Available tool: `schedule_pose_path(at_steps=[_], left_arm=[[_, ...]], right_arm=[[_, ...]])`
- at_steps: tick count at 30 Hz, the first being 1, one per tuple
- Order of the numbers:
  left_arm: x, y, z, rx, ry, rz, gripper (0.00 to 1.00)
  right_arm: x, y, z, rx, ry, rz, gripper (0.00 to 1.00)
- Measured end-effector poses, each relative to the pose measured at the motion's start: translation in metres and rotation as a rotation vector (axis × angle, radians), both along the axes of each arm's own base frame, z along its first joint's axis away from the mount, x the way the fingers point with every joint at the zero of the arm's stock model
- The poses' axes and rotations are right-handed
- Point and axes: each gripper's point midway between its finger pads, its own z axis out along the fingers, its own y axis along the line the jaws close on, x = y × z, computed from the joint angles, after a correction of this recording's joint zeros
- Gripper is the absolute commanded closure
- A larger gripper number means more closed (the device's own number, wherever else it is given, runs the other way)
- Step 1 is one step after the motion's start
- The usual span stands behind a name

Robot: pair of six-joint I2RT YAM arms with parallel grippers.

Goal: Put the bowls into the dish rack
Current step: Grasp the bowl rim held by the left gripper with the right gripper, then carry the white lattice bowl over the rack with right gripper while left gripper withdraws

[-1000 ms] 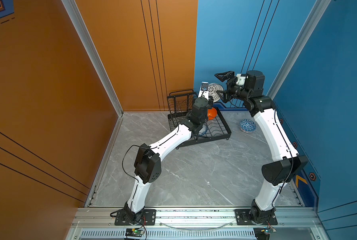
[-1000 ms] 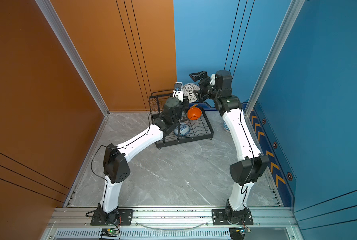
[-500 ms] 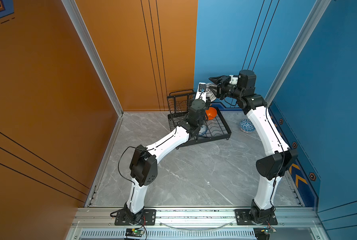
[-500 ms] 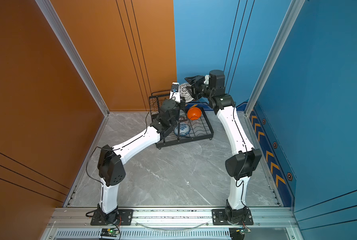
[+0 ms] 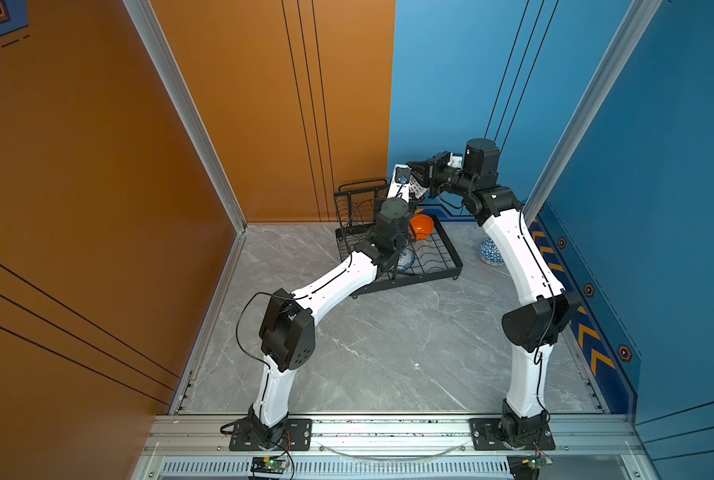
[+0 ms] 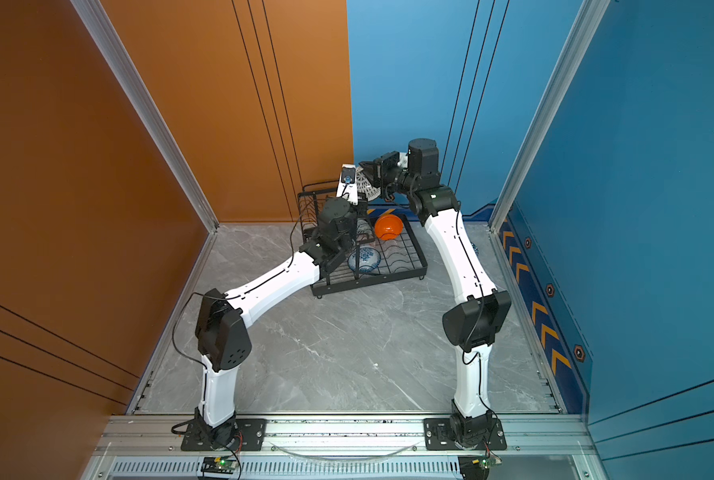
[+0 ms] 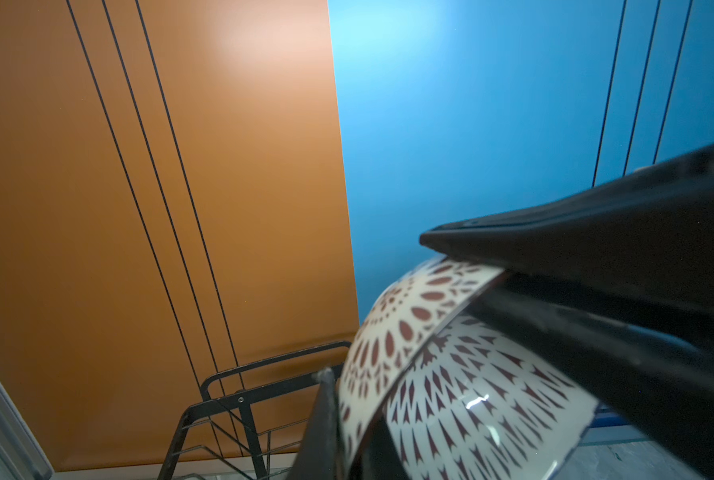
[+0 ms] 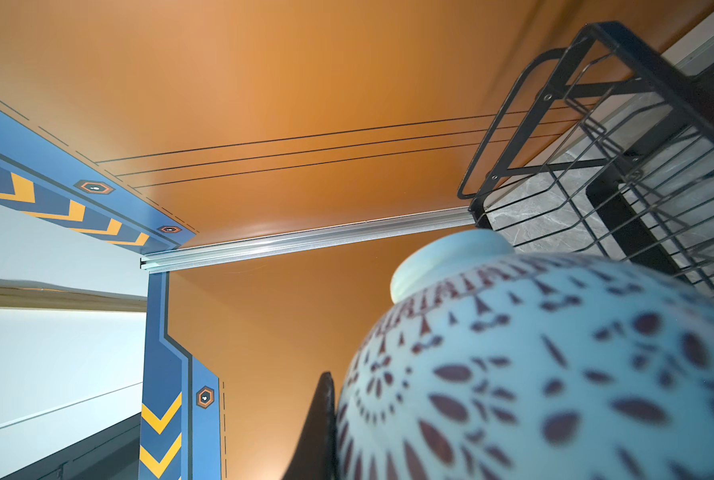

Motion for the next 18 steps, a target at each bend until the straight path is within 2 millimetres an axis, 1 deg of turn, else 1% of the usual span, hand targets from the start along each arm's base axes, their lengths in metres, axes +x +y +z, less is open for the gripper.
schedule_pose_path(at_steps=[2,4,8,10,11,13,15,18], left_arm=[[0.0,0.0,0.002,-0.011,-0.006,-0.007,0.7],[0.0,0.0,0.004,-0.021,-0.014,-0.011,0.55],[0.001,0.003,0.007,-0.044,-0.024,-0.013,0.27],[0.002,0.008,0.011,-0.05,-0.03,-0.006,0.08],[0.002,0.01,0.012,-0.052,-0.031,-0.004,0.0],[0.0,0.014,0.015,-0.054,-0.033,-0.003,0.02],[-0.003,0.018,0.018,-0.054,-0.034,-0.005,0.02],[-0.009,0.023,0.023,-0.056,-0.025,-0.013,0.02]], right_arm=[[0.007,-0.002,-0.001,-0.003,-0.012,-0.009,1.0],[0.018,-0.007,-0.008,-0.013,-0.02,-0.027,1.0],[0.042,-0.022,-0.033,-0.036,0.012,-0.077,1.0],[0.052,-0.03,-0.046,-0.045,0.03,-0.096,1.0],[0.055,-0.033,-0.049,-0.048,0.035,-0.106,1.0],[0.062,-0.04,-0.057,-0.056,0.043,-0.12,1.0],[0.065,-0.045,-0.06,-0.062,0.043,-0.132,1.0],[0.069,-0.054,-0.058,-0.065,0.029,-0.144,1.0]])
